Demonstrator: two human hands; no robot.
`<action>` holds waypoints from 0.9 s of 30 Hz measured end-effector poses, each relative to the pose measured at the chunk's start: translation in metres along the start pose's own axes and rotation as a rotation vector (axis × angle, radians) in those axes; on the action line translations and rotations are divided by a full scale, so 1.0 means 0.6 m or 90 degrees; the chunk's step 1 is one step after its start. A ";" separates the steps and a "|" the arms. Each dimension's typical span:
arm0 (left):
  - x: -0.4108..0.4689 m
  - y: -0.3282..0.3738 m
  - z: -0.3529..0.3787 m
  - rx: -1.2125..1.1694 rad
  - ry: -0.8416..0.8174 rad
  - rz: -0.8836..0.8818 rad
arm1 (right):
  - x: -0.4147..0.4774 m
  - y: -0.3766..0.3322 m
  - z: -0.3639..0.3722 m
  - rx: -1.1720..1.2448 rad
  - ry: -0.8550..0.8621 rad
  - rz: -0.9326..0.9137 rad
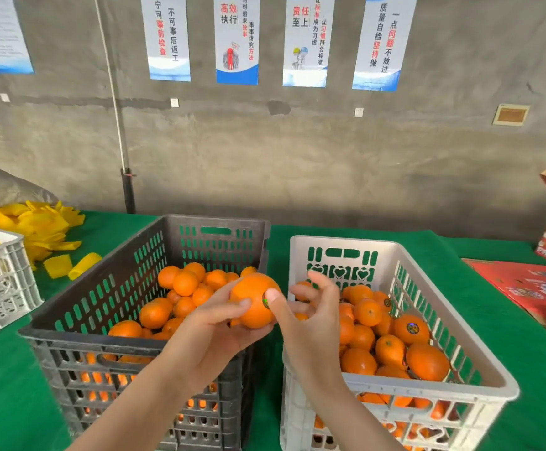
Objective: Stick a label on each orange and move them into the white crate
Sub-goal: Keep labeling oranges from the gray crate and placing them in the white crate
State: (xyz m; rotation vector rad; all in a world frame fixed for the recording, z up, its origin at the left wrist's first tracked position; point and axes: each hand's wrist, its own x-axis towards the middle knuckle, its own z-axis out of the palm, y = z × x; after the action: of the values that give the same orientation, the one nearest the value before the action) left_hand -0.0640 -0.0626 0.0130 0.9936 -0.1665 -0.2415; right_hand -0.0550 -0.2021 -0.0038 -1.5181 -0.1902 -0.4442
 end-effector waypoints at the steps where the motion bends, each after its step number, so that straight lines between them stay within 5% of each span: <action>1: 0.000 0.000 -0.002 0.030 -0.015 0.002 | -0.003 0.000 -0.003 0.011 -0.068 -0.009; 4: 0.005 -0.003 -0.004 0.131 -0.041 0.016 | -0.009 0.009 -0.004 -0.092 -0.243 -0.117; 7: 0.029 -0.015 -0.005 0.297 0.024 0.092 | 0.020 0.035 -0.008 -0.162 -0.210 -0.162; 10: 0.090 -0.032 -0.018 0.617 0.141 0.217 | 0.093 0.069 -0.024 -0.224 -0.156 -0.149; 14: 0.171 -0.056 -0.045 1.051 0.204 -0.062 | 0.217 0.133 -0.070 -0.374 -0.077 0.005; 16: 0.185 -0.068 -0.050 1.066 0.193 -0.139 | 0.263 0.176 -0.106 -0.480 -0.055 0.106; 21: 0.188 -0.071 -0.057 1.010 0.203 -0.131 | 0.311 0.264 -0.165 -0.766 -0.061 0.265; 27: 0.189 -0.071 -0.065 0.969 0.190 -0.112 | 0.300 0.304 -0.150 -0.798 -0.121 0.275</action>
State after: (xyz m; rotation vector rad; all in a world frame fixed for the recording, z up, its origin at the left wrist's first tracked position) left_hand 0.0494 -0.0847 -0.0404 2.5451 0.0501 -0.0868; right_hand 0.1661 -0.3214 -0.1059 -2.7474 0.3494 -0.0162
